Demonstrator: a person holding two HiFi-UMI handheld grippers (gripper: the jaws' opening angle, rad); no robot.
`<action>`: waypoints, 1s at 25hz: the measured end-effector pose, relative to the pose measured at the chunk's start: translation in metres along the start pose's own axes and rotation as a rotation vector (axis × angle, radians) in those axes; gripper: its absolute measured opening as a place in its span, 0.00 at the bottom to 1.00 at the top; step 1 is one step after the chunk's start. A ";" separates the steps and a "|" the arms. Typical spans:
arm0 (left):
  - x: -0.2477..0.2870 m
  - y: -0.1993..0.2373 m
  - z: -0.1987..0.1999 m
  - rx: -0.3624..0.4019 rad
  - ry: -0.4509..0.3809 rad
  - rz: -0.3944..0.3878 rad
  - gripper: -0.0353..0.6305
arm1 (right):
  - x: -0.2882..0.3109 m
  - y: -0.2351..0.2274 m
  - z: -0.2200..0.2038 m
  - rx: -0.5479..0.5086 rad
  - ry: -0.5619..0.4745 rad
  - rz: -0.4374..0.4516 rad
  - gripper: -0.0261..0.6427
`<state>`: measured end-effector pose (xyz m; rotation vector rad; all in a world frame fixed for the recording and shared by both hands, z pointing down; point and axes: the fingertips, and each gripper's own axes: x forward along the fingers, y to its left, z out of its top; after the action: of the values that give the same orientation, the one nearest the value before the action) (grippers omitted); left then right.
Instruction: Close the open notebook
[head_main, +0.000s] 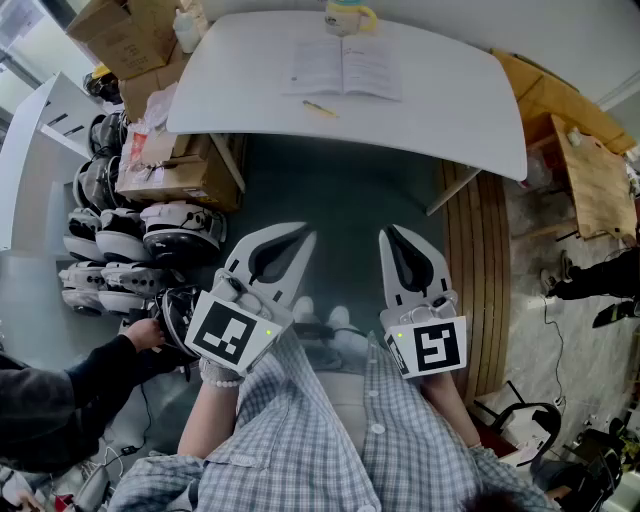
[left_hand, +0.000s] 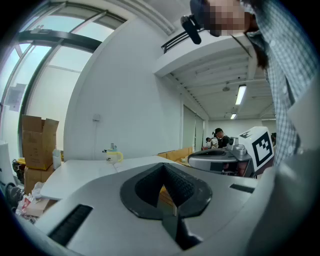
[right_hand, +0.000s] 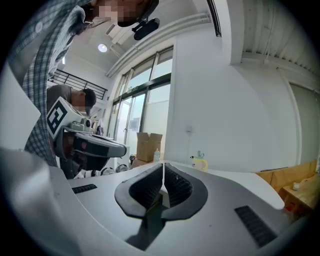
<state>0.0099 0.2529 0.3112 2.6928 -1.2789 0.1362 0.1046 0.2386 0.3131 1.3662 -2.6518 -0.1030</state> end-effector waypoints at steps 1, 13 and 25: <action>0.001 0.000 0.000 0.002 -0.001 -0.002 0.06 | 0.000 -0.001 0.000 0.000 -0.001 0.000 0.08; 0.010 0.004 0.001 0.005 -0.004 -0.015 0.06 | 0.005 -0.008 -0.003 0.002 0.007 -0.012 0.08; 0.015 0.012 0.004 0.008 -0.019 -0.024 0.06 | 0.014 -0.009 -0.003 0.003 0.011 -0.020 0.08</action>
<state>0.0100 0.2332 0.3112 2.7213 -1.2536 0.1138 0.1047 0.2221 0.3160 1.3900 -2.6308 -0.0930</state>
